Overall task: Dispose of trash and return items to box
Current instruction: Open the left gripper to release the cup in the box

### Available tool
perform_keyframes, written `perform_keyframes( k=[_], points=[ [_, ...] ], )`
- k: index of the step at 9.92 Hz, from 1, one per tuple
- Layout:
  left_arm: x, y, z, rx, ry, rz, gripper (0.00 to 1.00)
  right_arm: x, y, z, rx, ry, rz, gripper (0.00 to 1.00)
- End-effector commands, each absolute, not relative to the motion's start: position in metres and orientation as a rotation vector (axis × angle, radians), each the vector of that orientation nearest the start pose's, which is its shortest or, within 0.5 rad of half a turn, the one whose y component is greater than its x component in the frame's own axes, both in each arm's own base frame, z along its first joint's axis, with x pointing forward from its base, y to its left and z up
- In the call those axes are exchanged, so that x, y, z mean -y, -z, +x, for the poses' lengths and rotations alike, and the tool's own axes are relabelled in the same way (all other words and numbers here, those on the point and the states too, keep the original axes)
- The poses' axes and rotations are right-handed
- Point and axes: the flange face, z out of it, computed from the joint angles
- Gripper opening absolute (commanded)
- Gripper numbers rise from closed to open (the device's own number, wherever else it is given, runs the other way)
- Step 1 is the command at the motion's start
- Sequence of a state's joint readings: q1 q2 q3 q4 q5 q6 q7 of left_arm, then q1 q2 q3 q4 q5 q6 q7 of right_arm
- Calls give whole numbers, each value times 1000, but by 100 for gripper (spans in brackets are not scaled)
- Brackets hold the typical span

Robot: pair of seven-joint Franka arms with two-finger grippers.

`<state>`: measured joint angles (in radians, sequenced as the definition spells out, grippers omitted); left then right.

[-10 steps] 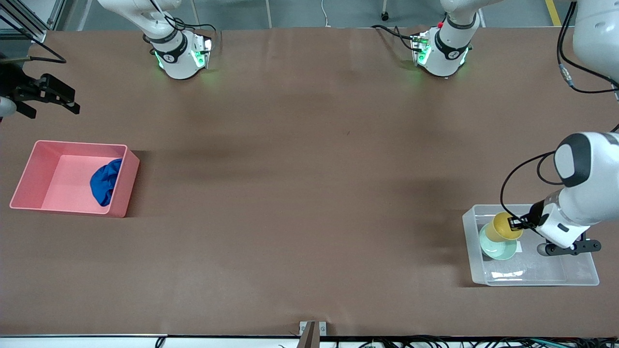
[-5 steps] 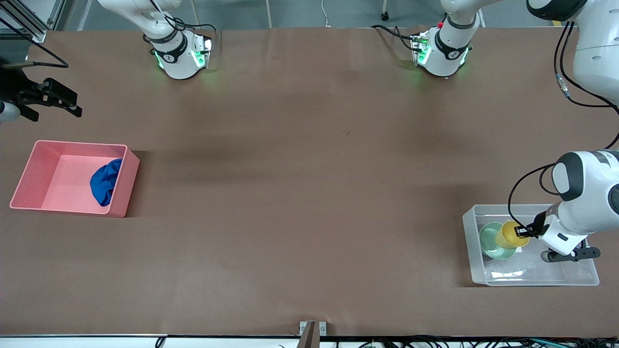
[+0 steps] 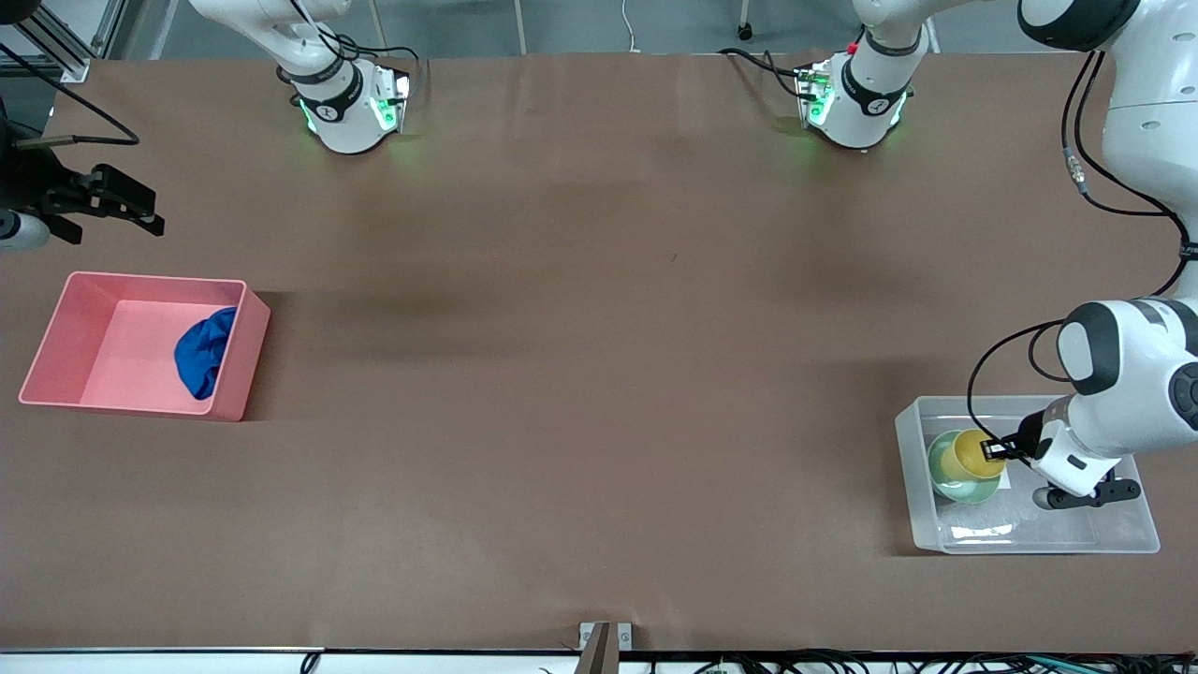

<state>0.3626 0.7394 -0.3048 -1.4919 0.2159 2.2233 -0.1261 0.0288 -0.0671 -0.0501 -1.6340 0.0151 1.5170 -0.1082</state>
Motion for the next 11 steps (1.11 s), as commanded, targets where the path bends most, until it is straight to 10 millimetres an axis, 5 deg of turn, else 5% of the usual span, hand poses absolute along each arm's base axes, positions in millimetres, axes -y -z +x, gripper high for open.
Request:
perform_keyframes(
  k=[1,3,4,6,10,11],
  points=[
    [-85,-224,714,206,43,-3180,22,10,-628,526,121,-74,-3129,100],
    [-85,-233,717,200,67,-3176,94,10,-628,526,116,-74,-3129,100],
    [-80,-246,721,202,100,-3177,100,11,-628,526,113,-74,-3129,100],
    [-79,-303,724,178,185,-3146,100,10,-628,526,116,-74,-3129,100],
    [-49,-473,688,65,207,-3078,100,10,-628,525,113,-79,-3129,100],
    [-36,-500,676,29,199,-3072,100,10,-628,526,116,-74,-3129,100]
  ],
)
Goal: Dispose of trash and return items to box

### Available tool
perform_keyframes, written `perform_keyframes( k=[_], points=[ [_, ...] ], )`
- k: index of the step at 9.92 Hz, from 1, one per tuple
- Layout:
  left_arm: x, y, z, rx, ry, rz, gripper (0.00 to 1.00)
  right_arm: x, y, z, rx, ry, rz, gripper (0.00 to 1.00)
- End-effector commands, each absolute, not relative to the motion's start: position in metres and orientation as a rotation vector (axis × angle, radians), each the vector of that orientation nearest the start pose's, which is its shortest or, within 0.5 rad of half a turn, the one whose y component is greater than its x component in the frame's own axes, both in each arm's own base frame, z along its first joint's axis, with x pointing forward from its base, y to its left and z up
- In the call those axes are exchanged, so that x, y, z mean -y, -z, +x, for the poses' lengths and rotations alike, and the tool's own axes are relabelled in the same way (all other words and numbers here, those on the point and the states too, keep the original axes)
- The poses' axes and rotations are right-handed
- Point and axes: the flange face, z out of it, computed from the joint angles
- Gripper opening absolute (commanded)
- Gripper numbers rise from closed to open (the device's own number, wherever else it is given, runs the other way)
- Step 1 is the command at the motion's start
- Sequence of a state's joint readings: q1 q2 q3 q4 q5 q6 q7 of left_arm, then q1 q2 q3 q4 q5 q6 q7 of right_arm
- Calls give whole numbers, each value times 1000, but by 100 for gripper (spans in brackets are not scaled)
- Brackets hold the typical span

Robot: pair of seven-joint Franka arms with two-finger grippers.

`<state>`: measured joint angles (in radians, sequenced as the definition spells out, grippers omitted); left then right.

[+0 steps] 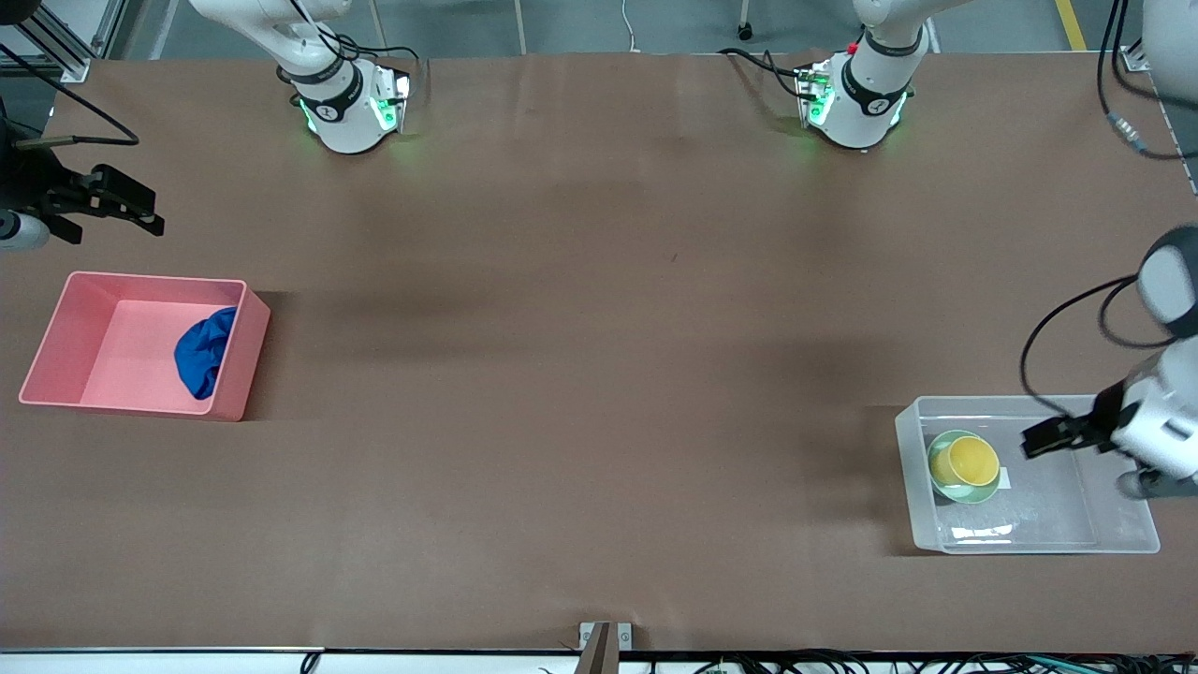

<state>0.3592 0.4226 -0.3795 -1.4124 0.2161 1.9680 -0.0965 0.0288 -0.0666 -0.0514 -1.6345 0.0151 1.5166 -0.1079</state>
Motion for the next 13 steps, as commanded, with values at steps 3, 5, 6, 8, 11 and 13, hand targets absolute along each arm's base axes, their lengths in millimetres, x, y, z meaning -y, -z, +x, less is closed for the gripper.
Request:
perform_keyframes(
  k=[3,5,6,8,11,13],
  points=[
    [0,-582,625,-18,126,-3037,100,13,-628,525,109,-76,-3129,100],
    [17,-616,600,3,121,-3125,100,12,-628,526,111,-74,-3129,100],
    [27,-625,588,-14,102,-3135,100,13,-628,526,109,-74,-3129,100],
    [50,-628,562,-52,31,-3107,100,13,-628,526,109,-74,-3129,100],
    [58,-623,529,-43,-15,-3122,100,13,-626,527,108,-79,-3129,100],
    [53,-629,519,-30,-1,-3123,100,14,-625,528,106,-81,-3129,100]
  ],
)
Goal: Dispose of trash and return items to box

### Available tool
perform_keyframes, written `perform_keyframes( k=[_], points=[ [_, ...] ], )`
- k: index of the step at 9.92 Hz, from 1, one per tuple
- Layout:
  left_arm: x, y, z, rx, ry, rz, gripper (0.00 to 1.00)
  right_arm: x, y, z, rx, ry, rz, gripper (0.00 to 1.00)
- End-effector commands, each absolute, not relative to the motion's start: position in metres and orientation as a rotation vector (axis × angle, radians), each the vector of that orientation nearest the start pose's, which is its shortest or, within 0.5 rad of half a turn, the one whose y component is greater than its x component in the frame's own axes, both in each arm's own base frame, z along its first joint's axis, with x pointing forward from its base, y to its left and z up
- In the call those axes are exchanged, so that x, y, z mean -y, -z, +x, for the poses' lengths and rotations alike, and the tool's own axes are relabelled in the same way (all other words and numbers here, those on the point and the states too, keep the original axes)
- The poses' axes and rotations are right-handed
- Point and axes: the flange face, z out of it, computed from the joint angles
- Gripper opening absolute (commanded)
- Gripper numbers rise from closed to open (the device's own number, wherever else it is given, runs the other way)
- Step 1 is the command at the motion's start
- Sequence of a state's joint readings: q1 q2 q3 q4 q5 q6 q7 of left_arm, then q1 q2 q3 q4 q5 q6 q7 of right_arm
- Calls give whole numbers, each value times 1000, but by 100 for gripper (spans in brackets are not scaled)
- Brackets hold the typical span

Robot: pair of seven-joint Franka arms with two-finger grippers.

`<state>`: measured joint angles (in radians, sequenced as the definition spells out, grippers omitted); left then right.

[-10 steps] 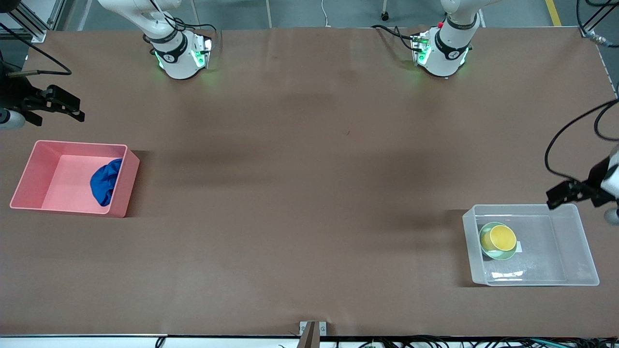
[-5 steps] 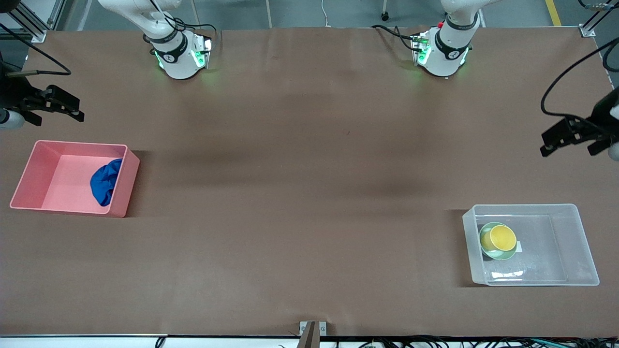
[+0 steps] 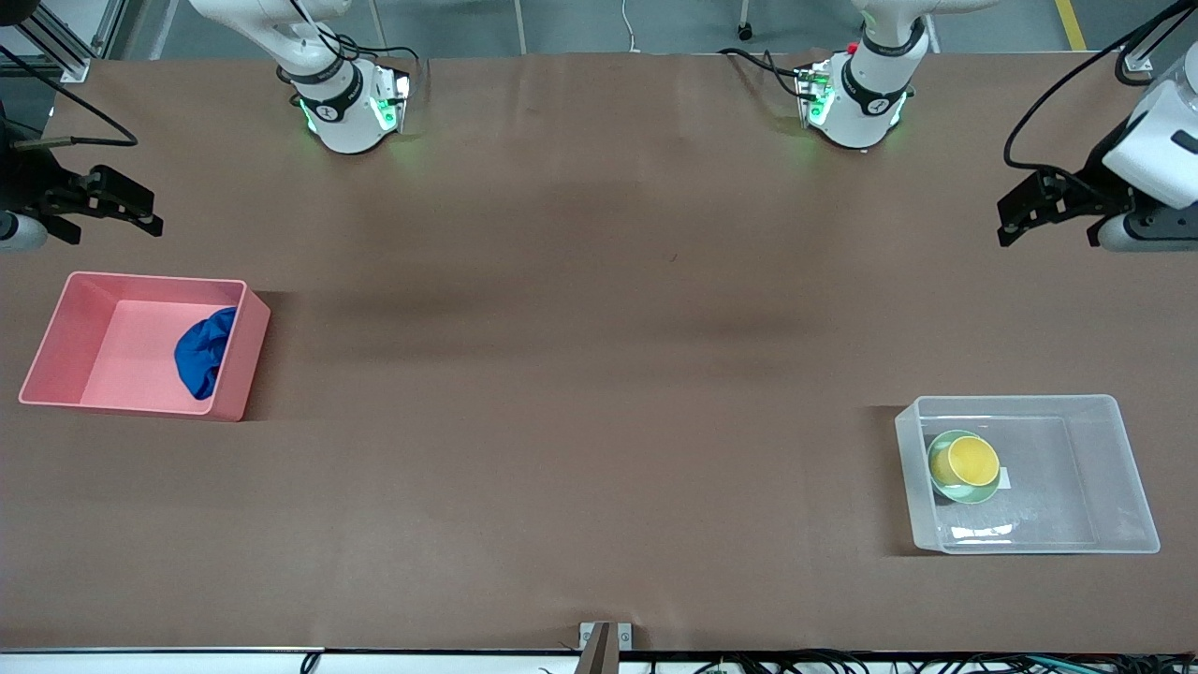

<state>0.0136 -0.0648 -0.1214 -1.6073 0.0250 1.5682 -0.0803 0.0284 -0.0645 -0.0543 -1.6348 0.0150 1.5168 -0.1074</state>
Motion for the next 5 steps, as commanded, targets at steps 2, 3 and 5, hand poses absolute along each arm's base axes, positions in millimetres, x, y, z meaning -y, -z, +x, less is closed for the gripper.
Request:
perform_keyframes(
  k=[2,3,5],
  points=[
    [52,-631,523,-23,7,-3123,100,14,-625,528,106,-79,-3129,100],
    [52,-633,526,-21,16,-3124,100,14,-625,528,106,-79,-3129,100],
    [54,-637,536,-18,16,-3116,100,14,-625,528,106,-79,-3129,100]
  ],
)
